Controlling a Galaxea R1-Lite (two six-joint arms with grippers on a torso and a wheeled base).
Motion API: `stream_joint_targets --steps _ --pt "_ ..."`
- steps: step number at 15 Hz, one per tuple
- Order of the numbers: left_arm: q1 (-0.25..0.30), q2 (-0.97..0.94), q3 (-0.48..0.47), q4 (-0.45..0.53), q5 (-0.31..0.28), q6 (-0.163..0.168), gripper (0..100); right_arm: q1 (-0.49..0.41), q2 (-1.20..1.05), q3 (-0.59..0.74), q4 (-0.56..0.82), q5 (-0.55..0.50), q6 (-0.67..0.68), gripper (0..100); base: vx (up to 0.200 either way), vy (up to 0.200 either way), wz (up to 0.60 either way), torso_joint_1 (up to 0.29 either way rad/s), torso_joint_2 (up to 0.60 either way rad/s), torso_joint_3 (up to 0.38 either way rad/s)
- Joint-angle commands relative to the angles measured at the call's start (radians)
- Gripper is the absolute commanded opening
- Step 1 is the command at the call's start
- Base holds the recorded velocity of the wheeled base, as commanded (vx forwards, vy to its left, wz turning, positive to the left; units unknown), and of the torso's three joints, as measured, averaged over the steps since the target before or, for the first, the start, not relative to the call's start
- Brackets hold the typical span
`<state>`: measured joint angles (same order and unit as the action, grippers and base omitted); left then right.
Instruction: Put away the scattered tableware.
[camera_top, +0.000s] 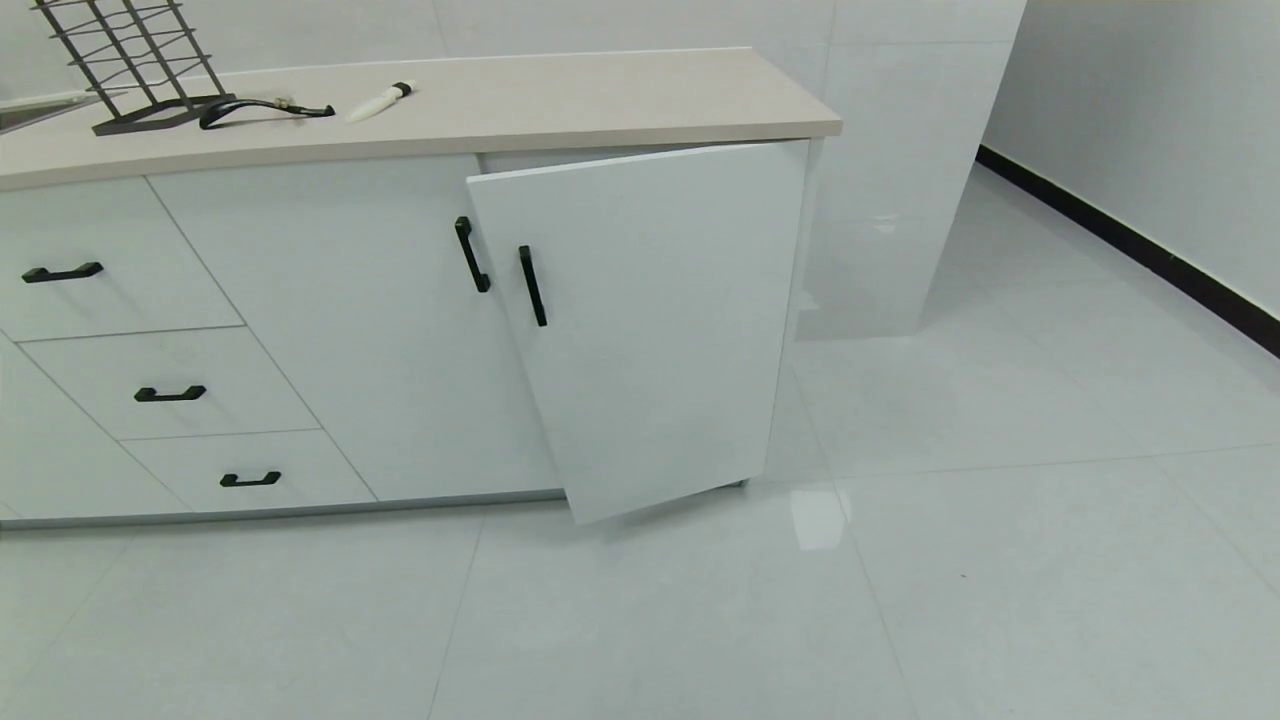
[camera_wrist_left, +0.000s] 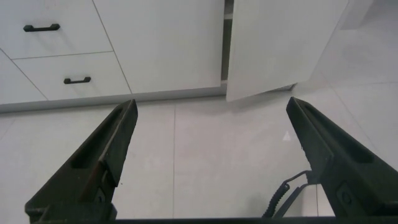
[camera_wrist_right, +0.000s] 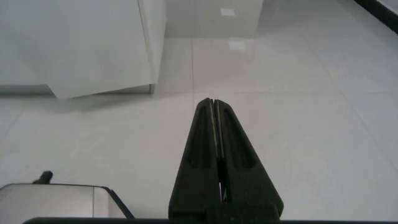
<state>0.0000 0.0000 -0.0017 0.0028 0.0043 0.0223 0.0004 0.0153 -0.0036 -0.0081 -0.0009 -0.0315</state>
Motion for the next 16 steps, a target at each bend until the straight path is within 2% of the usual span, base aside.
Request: stream_joint_targets --steps 1,4,5,11,16 --pt "0.000 0.002 0.000 -0.001 0.000 -0.009 100 -0.002 -0.015 0.004 0.003 -0.001 0.008 0 0.000 0.000 0.00 0.000 0.00 0.000" --pt "0.000 0.002 0.000 -0.001 0.000 -0.016 100 -0.002 -0.015 0.004 0.005 -0.001 0.008 0 0.000 0.000 0.00 0.000 0.00 0.000" --pt "0.000 0.002 0.000 -0.001 0.000 -0.016 100 -0.002 -0.015 0.004 0.005 -0.001 0.008 0 0.200 0.000 0.00 -0.002 0.00 0.002" --pt "0.000 0.002 0.000 -0.001 0.000 -0.035 100 -0.002 -0.015 0.004 0.005 -0.001 0.010 0 0.200 0.200 0.00 0.005 0.00 -0.001" --pt "0.000 0.002 0.000 -0.001 0.000 -0.035 100 -0.002 -0.015 0.004 0.005 -0.001 0.010 0 0.000 0.200 0.00 0.004 0.00 0.004"
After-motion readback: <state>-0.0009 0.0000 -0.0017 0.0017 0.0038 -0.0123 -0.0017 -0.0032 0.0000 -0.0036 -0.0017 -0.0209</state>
